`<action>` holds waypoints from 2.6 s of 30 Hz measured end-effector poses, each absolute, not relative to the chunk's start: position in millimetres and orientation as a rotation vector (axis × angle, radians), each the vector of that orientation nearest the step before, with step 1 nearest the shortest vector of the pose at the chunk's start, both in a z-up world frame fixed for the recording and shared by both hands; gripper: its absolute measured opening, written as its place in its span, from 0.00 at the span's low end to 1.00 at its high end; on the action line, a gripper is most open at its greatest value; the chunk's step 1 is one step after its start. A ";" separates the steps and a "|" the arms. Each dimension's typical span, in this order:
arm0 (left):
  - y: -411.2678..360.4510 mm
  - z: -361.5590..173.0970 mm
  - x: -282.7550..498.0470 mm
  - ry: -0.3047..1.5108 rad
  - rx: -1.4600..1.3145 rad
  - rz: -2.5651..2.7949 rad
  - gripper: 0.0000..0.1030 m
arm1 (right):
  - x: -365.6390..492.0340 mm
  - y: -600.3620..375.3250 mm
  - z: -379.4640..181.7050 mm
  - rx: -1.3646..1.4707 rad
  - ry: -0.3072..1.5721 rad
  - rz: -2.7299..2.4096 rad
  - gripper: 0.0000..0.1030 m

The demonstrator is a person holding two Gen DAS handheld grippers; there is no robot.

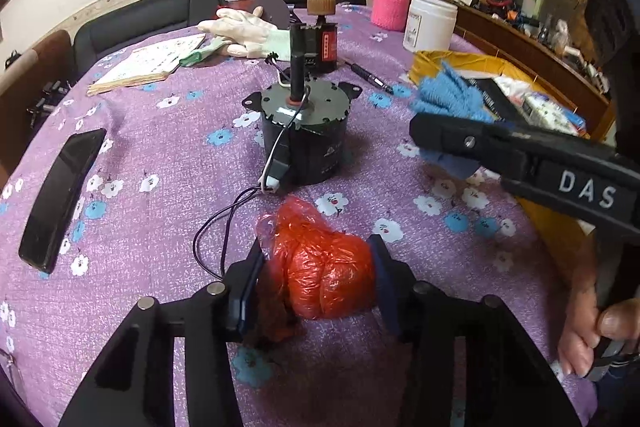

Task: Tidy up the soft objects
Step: 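Grasp the red plastic bag with the left tool, then carry the red bag with the left tool while the right tool carries the blue cloth to the tray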

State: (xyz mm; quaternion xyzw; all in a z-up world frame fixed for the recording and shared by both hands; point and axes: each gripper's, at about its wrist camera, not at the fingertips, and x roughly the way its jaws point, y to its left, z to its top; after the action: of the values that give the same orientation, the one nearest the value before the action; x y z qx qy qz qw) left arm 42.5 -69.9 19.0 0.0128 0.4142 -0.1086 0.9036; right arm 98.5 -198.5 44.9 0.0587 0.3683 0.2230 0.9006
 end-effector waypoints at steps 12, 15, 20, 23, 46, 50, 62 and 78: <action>-64.2 42.0 30.1 0.727 -0.003 -0.206 0.45 | 92.9 -190.3 46.7 0.090 0.748 0.485 0.34; -63.6 42.9 30.6 0.720 -0.003 -0.193 0.45 | 91.2 -188.7 47.1 0.085 0.743 0.492 0.34; -62.7 46.0 28.4 0.696 0.002 -0.177 0.45 | 88.8 -186.7 49.0 0.082 0.731 0.506 0.34; -61.4 48.1 27.4 0.679 0.007 -0.159 0.45 | 86.0 -185.5 50.8 0.081 0.719 0.517 0.34; -63.0 58.1 16.9 0.564 0.088 -0.035 0.45 | 72.7 -179.7 60.0 0.049 0.628 0.545 0.34; -65.7 59.1 14.1 0.542 0.110 -0.019 0.45 | 72.6 -182.5 61.3 0.060 0.624 0.537 0.34; -70.5 62.6 6.5 0.491 0.151 0.011 0.45 | 61.8 -196.5 72.8 0.108 0.595 0.504 0.34; -93.0 66.7 -7.6 0.464 0.206 -0.017 0.46 | 40.6 -238.5 82.7 0.203 0.562 0.442 0.34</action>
State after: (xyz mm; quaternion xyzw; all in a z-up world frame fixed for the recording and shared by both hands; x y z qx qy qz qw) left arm -7.6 -93.0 66.7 0.1021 0.2297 -0.0085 0.9678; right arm 40.6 -238.5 82.7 0.0992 0.2744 0.2159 0.9318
